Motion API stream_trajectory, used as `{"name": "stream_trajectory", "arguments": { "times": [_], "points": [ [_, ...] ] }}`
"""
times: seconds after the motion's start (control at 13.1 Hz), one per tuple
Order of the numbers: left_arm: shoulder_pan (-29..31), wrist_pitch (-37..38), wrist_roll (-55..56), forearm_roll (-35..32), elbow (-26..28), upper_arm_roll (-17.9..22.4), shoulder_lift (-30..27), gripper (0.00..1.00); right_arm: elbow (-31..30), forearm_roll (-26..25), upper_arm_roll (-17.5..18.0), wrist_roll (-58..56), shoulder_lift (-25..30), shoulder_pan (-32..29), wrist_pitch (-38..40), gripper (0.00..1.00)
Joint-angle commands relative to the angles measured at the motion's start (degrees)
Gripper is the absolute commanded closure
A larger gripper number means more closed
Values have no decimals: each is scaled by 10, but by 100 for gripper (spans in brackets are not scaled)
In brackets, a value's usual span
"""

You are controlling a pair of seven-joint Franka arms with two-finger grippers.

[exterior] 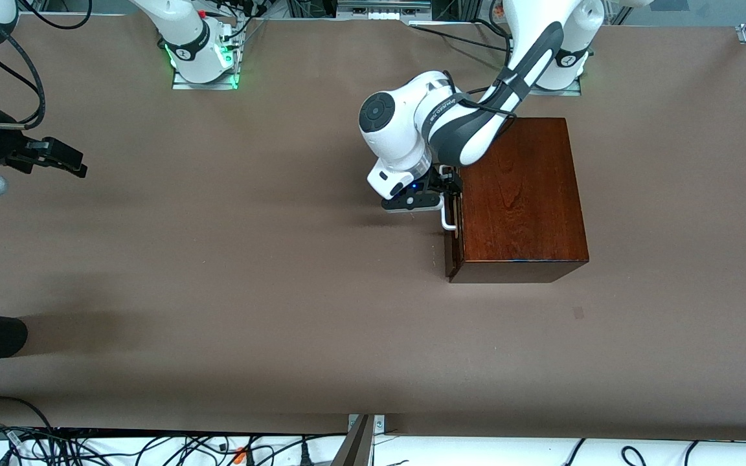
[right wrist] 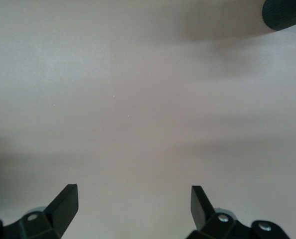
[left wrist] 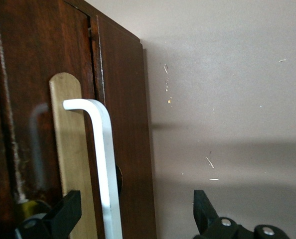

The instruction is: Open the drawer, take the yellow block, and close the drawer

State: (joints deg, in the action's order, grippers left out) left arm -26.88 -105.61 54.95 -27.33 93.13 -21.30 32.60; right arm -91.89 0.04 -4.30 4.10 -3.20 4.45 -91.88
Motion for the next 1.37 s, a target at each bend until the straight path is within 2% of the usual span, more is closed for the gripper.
{"name": "stream_trajectory", "arguments": {
  "times": [0.0,1.29],
  "points": [
    [-5,1,11,-18,-4,0,14,0,6,5,4,-6,1,-5,7,0],
    [-27,-59,46,-2,-25,-2,42,0,6,4,4,-6,1,-5,7,0]
  ]
}}
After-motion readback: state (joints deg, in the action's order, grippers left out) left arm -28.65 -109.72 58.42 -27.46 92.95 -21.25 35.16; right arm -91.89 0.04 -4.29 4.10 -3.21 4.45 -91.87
